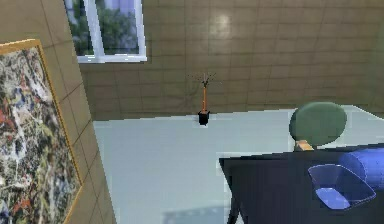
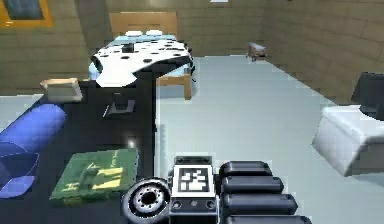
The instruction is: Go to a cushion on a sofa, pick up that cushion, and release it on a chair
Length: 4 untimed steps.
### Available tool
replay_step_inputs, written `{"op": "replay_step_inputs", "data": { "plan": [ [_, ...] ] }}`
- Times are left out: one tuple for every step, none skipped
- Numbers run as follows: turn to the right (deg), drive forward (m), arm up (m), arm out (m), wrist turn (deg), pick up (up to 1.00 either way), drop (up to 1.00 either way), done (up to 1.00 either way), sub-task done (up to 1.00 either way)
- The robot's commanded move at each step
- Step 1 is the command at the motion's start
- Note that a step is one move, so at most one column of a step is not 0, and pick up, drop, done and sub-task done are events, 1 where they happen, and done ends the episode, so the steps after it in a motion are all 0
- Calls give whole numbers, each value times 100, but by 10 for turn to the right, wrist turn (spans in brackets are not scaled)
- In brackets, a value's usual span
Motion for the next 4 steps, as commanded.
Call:
{"op": "replay_step_inputs", "data": {
  "plan": [
    [0,55,0,0,0,0,0,0,0],
    [-150,0,0,0,0,0,0,0,0],
    [0,0,0,46,0,0,0,0,0],
    [0,0,0,0,450,0,0,0,0]
  ]
}}
